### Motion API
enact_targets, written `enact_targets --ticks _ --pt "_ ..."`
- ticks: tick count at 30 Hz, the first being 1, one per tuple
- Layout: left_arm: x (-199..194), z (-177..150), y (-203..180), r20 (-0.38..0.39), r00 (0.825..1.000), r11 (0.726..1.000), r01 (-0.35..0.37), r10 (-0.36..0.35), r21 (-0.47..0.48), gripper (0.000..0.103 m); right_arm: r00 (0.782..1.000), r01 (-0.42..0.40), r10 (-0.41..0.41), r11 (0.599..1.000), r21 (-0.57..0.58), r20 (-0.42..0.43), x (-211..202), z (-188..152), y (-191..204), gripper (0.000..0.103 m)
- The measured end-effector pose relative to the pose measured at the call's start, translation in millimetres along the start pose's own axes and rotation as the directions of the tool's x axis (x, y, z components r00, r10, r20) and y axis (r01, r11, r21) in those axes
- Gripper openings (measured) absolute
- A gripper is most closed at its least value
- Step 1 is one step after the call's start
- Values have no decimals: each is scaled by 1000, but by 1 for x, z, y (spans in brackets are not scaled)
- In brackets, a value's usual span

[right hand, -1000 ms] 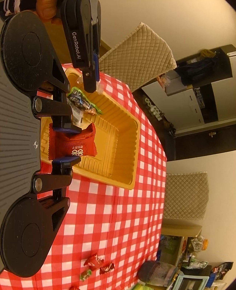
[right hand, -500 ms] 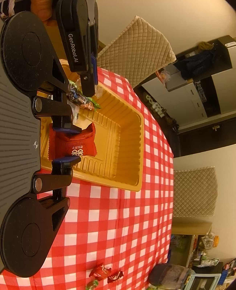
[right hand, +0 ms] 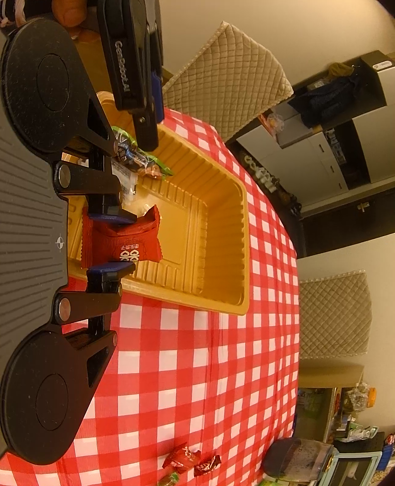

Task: Organize snacks
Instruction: 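Open the left tool to drop the clear candy while the right tool drops the red packet, then move both open tools back to the candy pile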

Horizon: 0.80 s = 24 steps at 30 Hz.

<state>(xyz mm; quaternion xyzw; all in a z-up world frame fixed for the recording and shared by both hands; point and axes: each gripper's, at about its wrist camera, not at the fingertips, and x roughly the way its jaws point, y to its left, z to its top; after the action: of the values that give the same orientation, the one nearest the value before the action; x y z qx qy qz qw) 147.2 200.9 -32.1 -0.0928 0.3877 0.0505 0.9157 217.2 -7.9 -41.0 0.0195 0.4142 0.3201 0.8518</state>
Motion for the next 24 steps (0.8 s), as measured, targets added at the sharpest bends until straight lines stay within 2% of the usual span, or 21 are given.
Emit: enact_targets --ticks 5,8,10,11,12,15,21,24 --pt "-5 -3 8 9 999 999 -36 36 -11 48 1000 -19 19 1000 -4 13 0 2 6 27" --pt "-8 -4 11 11 999 999 -50 50 -20 56 997 -73 72 997 14 35 -1 3 5 27" --pt "-11 -4 13 14 998 998 -55 55 -28 58 994 -103 101 993 50 46 -2 4 1 40" --pt "-12 -5 13 15 998 998 -58 58 -29 60 994 -103 99 993 65 55 -3 4 -1 59" --pt "-13 -5 14 14 998 998 -57 57 -31 62 994 -98 93 992 77 66 -6 4 -4 67" --pt "-17 -7 13 12 998 998 -54 55 -36 62 993 -83 75 992 91 92 -20 0 -11 67" --pt "-27 -12 -1 22 999 999 -25 26 -41 62 994 -7 -9 990 139 113 -54 -14 -28 67" --pt "-33 -15 -11 30 999 999 -18 19 -50 68 991 36 -56 987 158 122 -73 -24 -37 67"
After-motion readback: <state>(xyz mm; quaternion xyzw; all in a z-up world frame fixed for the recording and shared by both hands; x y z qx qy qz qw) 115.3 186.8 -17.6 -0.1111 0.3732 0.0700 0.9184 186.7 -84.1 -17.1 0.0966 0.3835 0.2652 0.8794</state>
